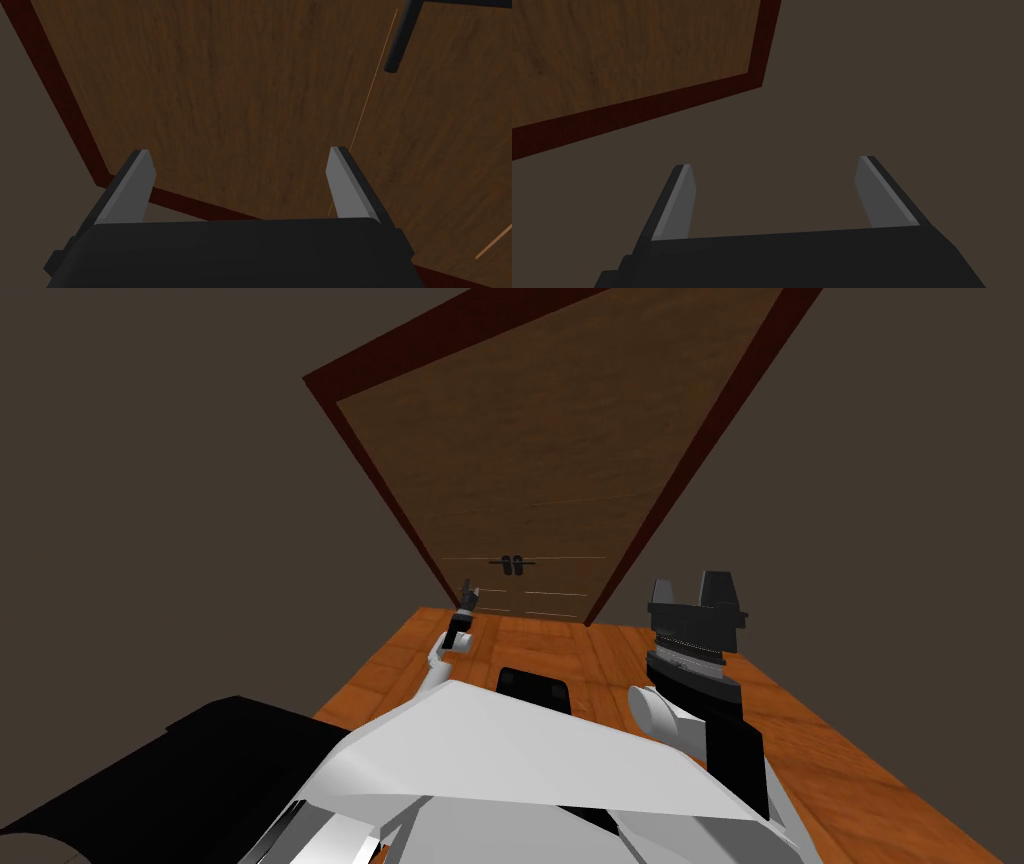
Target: Pull the door open
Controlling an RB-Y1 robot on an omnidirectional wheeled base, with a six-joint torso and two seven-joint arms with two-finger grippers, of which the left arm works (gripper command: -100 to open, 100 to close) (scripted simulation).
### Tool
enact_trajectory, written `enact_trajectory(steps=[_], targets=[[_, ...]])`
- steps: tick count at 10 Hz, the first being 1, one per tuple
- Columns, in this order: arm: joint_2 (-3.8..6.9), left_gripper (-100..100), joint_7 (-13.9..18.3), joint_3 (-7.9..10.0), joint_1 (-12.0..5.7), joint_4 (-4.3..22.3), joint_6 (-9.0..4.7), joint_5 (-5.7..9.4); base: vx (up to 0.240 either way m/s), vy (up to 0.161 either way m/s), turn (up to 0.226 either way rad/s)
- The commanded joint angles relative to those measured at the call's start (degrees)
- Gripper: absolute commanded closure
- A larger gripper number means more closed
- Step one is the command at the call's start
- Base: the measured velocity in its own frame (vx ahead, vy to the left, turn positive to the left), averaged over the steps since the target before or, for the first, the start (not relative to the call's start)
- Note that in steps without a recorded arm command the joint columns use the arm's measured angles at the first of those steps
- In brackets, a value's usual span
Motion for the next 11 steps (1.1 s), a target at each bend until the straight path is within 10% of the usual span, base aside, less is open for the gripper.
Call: enact_trajectory(steps=[1, 11], targets=[[0.51, -100, 0.12, 0.22, -1.13, 2.55, 0.53, 0.09, 0.096, -0.012, -0.084], [3.75, -100, 1.2, 1.49, -6.15, 15.29, 3.48, 0.77, 0.104, -0.002, -0.066]])
